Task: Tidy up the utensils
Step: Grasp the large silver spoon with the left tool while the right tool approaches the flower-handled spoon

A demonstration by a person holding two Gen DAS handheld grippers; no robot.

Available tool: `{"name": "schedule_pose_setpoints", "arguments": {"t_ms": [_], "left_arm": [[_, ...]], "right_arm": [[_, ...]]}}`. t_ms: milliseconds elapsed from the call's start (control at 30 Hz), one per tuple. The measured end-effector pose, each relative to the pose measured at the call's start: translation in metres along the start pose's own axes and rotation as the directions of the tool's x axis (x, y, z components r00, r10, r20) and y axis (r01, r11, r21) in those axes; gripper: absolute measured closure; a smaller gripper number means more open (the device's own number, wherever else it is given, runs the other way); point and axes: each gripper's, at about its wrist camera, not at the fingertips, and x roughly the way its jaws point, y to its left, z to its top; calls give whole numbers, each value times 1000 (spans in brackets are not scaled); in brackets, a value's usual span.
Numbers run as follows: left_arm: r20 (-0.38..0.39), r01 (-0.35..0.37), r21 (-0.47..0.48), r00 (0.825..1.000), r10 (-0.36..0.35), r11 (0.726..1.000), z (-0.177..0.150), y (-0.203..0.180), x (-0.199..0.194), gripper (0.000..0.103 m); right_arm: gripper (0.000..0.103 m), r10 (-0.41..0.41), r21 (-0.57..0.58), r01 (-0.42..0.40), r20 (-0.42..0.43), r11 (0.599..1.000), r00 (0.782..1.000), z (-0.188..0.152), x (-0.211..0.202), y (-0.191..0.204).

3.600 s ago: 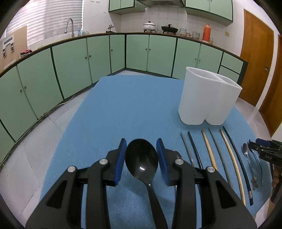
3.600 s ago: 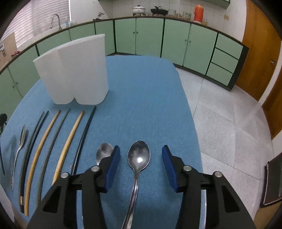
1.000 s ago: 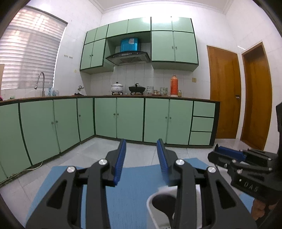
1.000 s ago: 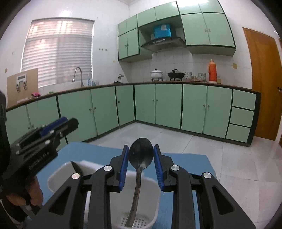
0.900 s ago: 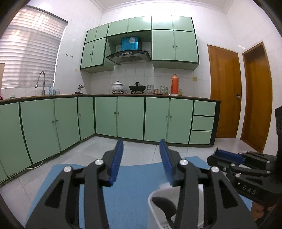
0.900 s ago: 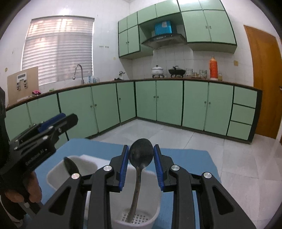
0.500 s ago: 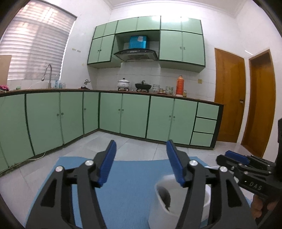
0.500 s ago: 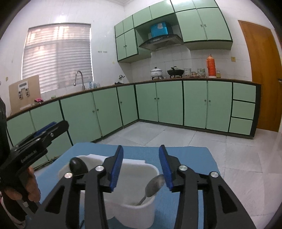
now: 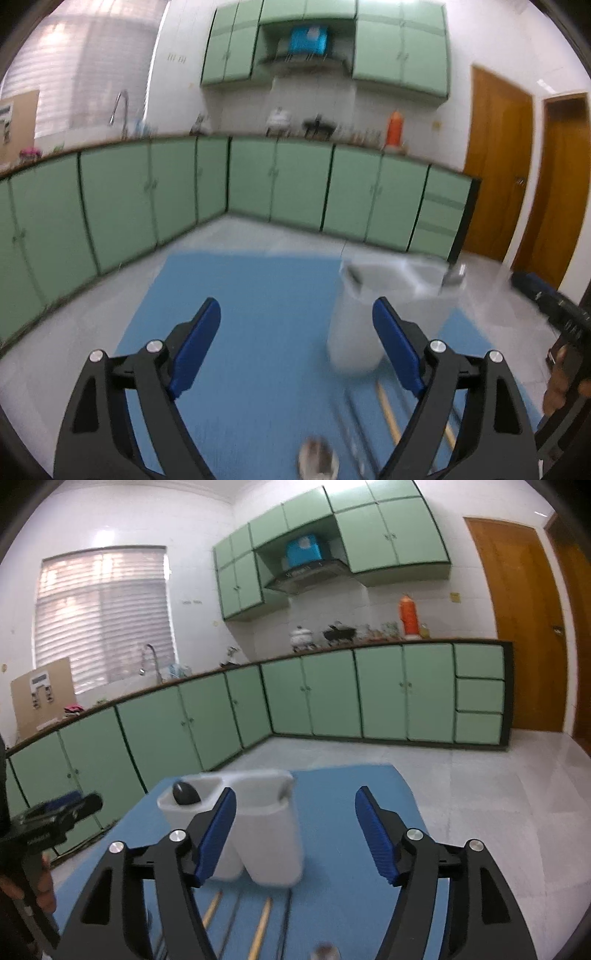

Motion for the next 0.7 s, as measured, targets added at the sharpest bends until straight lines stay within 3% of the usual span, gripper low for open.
{"name": "schedule_pose_setpoints", "arguments": {"t_ms": [100, 200, 367, 700], "left_arm": [[-86, -12, -26, 996, 9, 1000, -23, 5, -4, 21], [-134, -66, -12, 989, 64, 998, -41, 6, -5, 22], [-203, -77, -8, 976, 73, 997, -61, 9, -2, 24], [-307, -82, 5, 948, 80, 997, -78, 4, 24, 38]], "right_arm": [[37, -27, 10, 27, -58, 1000, 998, -14, -7, -3], [37, -68, -9, 67, -105, 998, 992, -31, -14, -3], [37, -97, -57, 88, -189, 994, 977, -55, -18, 0], [37, -93, -70, 78, -241, 994, 966, -73, -14, -4]]}}
